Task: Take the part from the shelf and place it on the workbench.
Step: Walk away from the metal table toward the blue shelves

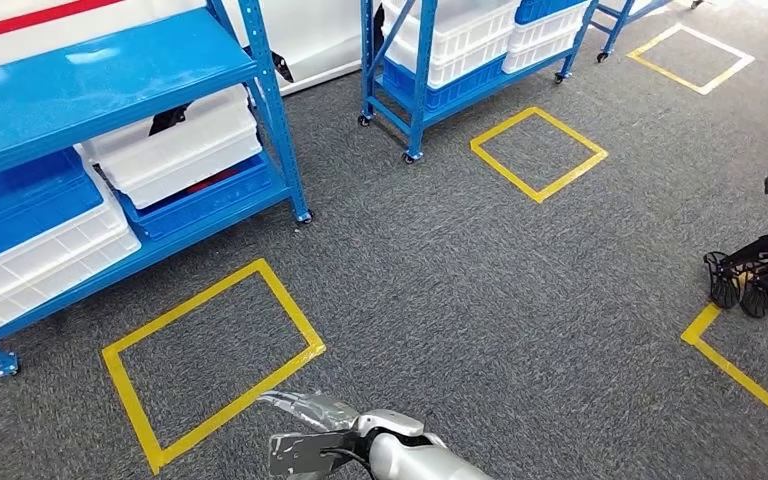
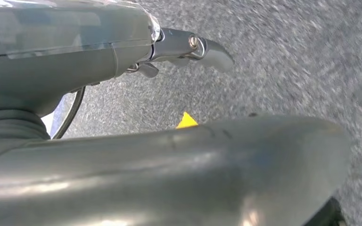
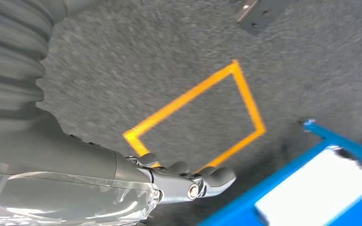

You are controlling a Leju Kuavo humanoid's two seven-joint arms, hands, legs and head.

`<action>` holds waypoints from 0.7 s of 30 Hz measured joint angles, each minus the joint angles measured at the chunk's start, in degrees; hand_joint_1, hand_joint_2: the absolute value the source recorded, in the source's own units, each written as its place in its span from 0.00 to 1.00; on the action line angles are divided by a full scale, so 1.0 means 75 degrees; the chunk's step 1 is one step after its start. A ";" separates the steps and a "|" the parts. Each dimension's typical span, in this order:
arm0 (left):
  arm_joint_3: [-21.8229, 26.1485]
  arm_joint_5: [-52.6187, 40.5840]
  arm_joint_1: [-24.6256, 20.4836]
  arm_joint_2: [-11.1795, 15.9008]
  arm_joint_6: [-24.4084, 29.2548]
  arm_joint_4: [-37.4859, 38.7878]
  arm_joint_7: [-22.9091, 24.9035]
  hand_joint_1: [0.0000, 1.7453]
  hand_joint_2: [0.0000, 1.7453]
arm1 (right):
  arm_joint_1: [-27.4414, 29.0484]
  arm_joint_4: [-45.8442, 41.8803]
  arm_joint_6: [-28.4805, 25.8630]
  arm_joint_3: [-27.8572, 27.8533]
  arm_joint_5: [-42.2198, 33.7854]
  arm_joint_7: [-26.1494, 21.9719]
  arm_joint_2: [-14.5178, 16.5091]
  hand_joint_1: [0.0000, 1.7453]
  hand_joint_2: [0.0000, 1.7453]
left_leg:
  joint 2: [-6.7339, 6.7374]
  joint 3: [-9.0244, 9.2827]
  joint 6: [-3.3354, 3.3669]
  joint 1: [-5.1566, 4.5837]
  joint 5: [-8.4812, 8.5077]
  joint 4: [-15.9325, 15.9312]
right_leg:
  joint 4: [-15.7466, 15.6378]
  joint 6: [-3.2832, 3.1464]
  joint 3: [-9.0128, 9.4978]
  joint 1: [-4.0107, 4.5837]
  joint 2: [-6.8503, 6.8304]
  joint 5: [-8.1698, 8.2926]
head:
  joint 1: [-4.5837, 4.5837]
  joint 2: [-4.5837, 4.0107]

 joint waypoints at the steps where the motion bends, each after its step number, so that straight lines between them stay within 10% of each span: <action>1: 0.0001 0.0002 -0.0016 -0.0001 -0.0001 0.0000 0.0001 0.00 0.00 | -0.0010 0.0004 0.0001 0.0001 -0.0001 -0.0004 -0.0006 0.00 1.00 | -0.0091 0.0004 0.0028 0.0011 0.0012 -0.0008 | 0.0436 0.0018 -0.0213 -0.0024 0.0267 -0.0225 | 0.0001 0.0000; 3: 0.0002 0.0003 -0.0047 0.0000 -0.0001 -0.0001 0.0002 0.00 0.00 | 0.0006 0.0025 0.0012 0.0001 -0.0003 -0.0007 -0.0033 0.00 1.00 | -0.0307 -0.0003 0.0057 0.0009 0.0014 -0.0004 | 0.1429 0.0024 -0.0745 -0.0040 0.0470 -0.0607 | 0.0000 0.0000; 5: 0.0004 0.0003 -0.0040 0.0000 0.0001 0.0000 0.0002 0.00 0.00 | 0.0027 0.0046 0.0027 0.0001 -0.0003 -0.0007 -0.0052 0.00 1.00 | -0.0555 0.0004 0.0056 0.0008 0.0008 0.0011 | 0.1671 0.0016 -0.0955 -0.0042 0.0504 -0.0477 | 0.0001 0.0000; 9: 0.0008 0.0002 -0.0039 -0.0020 0.0001 0.0002 0.0001 0.00 0.00 | -0.0005 0.0055 0.0032 0.0001 -0.0003 -0.0025 -0.0055 0.00 1.00 | -0.1005 -0.0029 -0.0038 0.0013 -0.0041 0.0113 | -0.0062 -0.0046 -0.0274 -0.0083 0.1000 0.0513 | 0.0001 0.0000; 12: 0.0009 0.0001 -0.0022 -0.0020 0.0007 0.0001 0.0002 0.00 0.00 | -0.0019 0.0058 0.0032 0.0004 -0.0003 -0.0031 -0.0046 0.00 1.00 | -0.1232 -0.0105 -0.0195 0.0056 -0.0038 0.0110 | -0.0326 -0.0096 -0.0165 -0.0073 0.1026 0.0548 | 0.0001 0.0000; 17: 0.0017 -0.0004 -0.0057 -0.0007 0.0008 0.0002 0.0010 0.00 0.00 | -0.0053 0.0058 0.0033 0.0012 -0.0017 -0.0048 0.0014 0.00 1.00 | -0.0300 -0.0693 -0.0358 0.0050 -0.0662 0.1296 | -0.0505 -0.0290 -0.0022 -0.0068 0.0510 0.0569 | -0.0002 0.0000; 19: 0.0019 -0.0005 -0.0063 -0.0011 0.0009 0.0002 0.0012 0.00 0.00 | -0.0037 0.0076 0.0039 0.0013 -0.0022 -0.0046 0.0001 0.00 1.00 | -0.0195 -0.1112 -0.0408 0.0078 -0.0921 0.2113 | -0.0500 -0.0304 -0.0005 -0.0046 0.0259 0.0532 | -0.0001 0.0000; 21: 0.0031 0.0001 -0.0034 -0.0004 0.0012 0.0002 0.0018 0.00 0.00 | -0.0033 0.0085 0.0043 0.0017 -0.0027 -0.0049 -0.0001 0.00 1.00 | -0.0131 -0.1010 -0.0426 0.0093 -0.0660 0.1908 | -0.0492 -0.0290 0.0026 -0.0038 0.0037 0.0489 | -0.0001 0.0000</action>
